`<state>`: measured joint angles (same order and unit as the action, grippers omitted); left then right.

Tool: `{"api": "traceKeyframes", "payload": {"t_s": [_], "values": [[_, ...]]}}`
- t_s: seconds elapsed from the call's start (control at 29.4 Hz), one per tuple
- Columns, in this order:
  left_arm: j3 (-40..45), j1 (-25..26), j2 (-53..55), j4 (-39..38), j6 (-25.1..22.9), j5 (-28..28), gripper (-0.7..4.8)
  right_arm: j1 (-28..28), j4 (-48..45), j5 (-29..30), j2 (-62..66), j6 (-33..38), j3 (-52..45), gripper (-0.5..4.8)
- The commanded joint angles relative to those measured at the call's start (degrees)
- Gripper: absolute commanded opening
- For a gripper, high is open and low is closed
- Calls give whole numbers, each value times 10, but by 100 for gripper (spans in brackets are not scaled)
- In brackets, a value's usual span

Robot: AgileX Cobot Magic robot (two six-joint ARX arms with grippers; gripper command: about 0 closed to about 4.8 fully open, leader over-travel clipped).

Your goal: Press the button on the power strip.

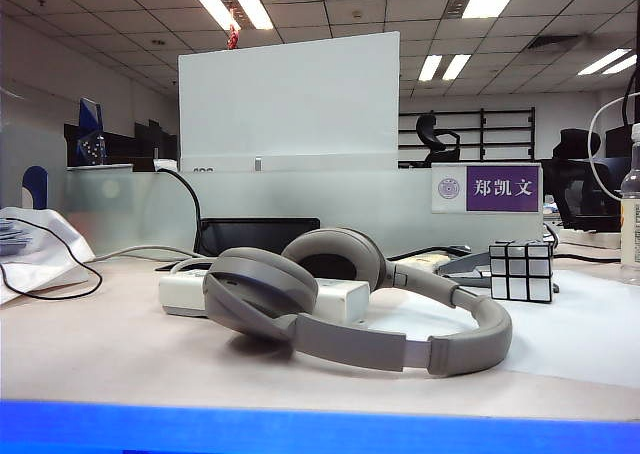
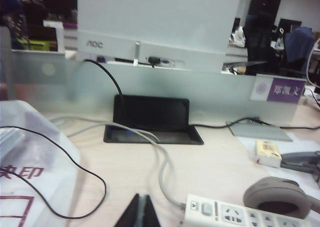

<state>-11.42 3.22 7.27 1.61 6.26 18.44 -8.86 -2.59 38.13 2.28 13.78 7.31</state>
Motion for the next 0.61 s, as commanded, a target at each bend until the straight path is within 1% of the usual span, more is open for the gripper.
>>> {"api": "traceKeyframes", "payload": {"t_s": [0.03,0.14,0.2,0.27,0.34,0.44,0.54,0.61], "values": [[-35,1,54,11,-2,11,-5,1,13,45,31,12,1,0],[-76,1,115,10,-3,16,-5,1,37,52,58,12,1,0],[-102,1,152,10,-7,30,-5,1,40,59,75,12,1,0],[-133,1,198,-1,-28,56,-5,2,40,73,91,11,1,0],[-165,1,247,-19,-50,82,-5,6,41,75,105,11,1,0],[-206,1,315,-44,-71,101,-5,24,40,86,124,10,1,0],[-232,1,371,-59,-83,104,-5,52,40,105,138,10,1,0],[-243,0,402,-58,-92,107,-5,73,40,104,143,10,2,0]]}}
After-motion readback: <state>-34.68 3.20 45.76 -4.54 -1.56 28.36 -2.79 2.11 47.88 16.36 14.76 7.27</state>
